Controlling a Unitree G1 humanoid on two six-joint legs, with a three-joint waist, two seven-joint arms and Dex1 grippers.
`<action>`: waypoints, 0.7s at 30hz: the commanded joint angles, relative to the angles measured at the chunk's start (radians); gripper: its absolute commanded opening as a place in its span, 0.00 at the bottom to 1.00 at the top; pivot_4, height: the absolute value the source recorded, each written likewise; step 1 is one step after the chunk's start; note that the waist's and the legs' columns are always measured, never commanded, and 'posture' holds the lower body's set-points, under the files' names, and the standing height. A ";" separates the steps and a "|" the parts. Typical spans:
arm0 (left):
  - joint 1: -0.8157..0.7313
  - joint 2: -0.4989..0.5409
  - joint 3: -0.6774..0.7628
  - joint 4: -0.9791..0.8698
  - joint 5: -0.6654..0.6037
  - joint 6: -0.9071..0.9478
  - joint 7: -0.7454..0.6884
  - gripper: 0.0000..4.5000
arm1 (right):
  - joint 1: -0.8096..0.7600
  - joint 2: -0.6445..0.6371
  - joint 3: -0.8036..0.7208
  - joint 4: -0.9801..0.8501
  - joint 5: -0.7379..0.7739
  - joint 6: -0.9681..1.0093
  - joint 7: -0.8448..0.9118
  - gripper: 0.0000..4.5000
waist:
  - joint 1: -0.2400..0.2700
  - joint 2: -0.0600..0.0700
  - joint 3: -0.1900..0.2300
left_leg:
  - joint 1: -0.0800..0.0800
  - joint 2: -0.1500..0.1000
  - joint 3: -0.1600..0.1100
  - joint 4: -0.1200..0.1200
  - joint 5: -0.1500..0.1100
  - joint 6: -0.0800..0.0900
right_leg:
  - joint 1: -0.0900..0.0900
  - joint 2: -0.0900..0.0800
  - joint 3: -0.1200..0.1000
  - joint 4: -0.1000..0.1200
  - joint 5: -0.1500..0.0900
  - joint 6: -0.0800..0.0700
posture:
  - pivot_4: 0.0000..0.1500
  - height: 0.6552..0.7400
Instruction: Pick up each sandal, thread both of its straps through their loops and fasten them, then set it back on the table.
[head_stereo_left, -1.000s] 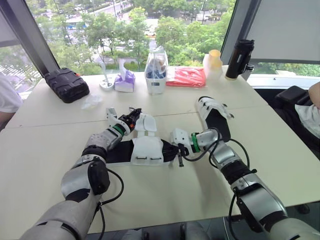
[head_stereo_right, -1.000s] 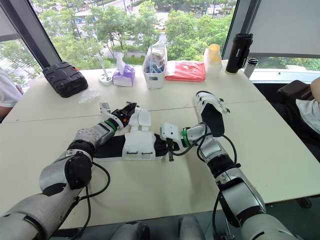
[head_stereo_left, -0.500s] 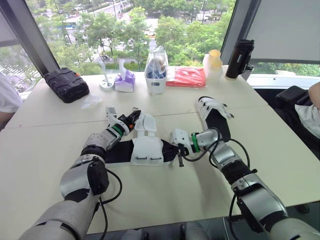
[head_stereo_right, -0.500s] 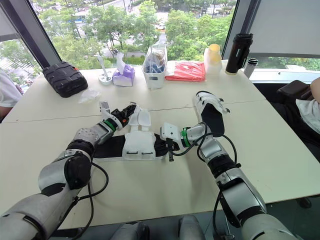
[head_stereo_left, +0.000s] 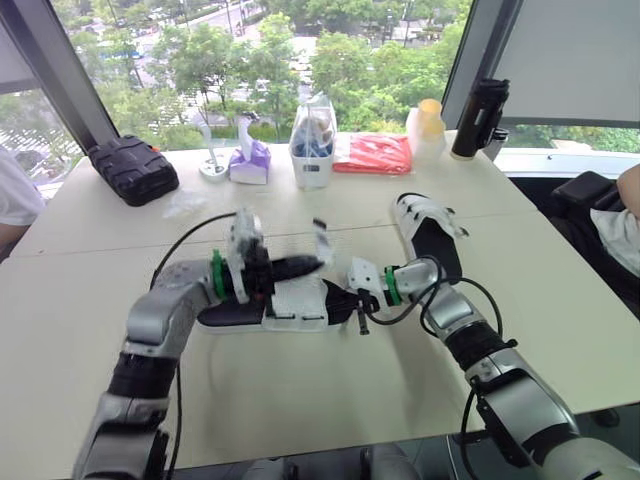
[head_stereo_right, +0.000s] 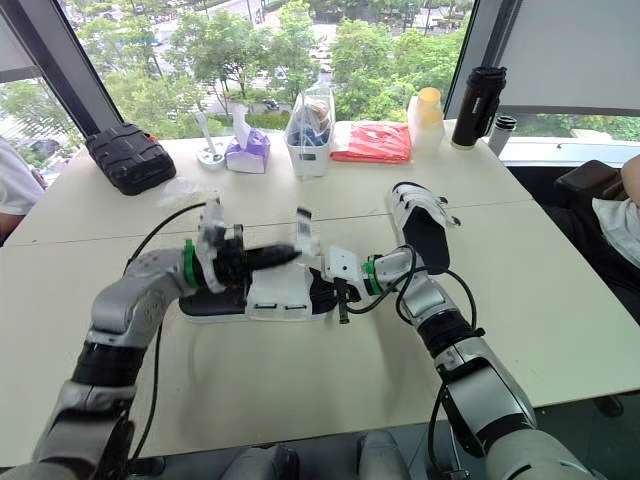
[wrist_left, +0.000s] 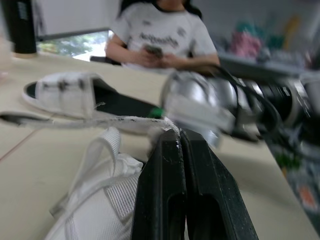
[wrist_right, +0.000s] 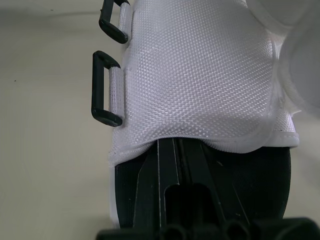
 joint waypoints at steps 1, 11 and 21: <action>0.044 0.038 -0.023 -0.029 0.101 -0.269 -0.049 0.01 | 0.017 -0.031 0.025 0.054 -0.054 0.010 0.005 0.00 | 0.007 0.000 0.000 | 0.000 0.000 0.000 0.000 0.000 0.000 | 0.000 0.000 0.000 0.000 0.000 0.000 | 1.00 1.00; 0.059 0.141 0.001 0.276 0.258 -0.970 -0.054 0.01 | 0.004 -0.023 0.032 0.078 -0.057 -0.007 0.006 0.00 | 0.020 0.001 0.000 | 0.000 0.001 0.001 0.000 0.000 0.001 | 0.001 0.001 0.000 -0.002 0.000 -0.001 | 1.00 1.00; 0.018 0.226 -0.108 0.615 0.337 -1.640 -0.014 0.01 | -0.019 -0.018 0.037 0.125 -0.065 -0.036 0.005 0.00 | 0.021 0.001 0.000 | 0.001 0.004 0.001 0.000 0.000 0.001 | 0.001 0.001 -0.001 -0.002 0.001 -0.002 | 1.00 1.00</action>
